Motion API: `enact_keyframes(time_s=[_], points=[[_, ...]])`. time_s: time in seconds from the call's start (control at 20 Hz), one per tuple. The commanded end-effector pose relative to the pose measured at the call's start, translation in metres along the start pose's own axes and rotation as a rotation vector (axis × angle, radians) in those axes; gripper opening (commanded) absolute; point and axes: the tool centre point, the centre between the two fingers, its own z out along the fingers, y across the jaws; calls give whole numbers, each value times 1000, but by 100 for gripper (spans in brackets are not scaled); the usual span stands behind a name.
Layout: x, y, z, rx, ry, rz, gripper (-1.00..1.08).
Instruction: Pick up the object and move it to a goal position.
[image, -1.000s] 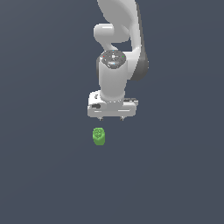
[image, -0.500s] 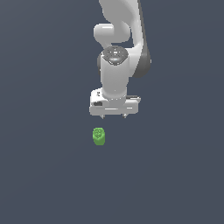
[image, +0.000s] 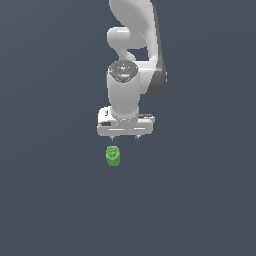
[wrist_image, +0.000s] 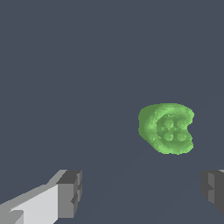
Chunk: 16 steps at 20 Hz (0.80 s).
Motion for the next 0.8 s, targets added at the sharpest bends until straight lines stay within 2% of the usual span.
enact_keyframes(time_s=[0.0, 0.4, 0.75], points=[[6, 13, 9, 0, 2, 4, 100], [21, 53, 37, -2, 12, 13, 100], [22, 59, 42, -2, 12, 15, 100]])
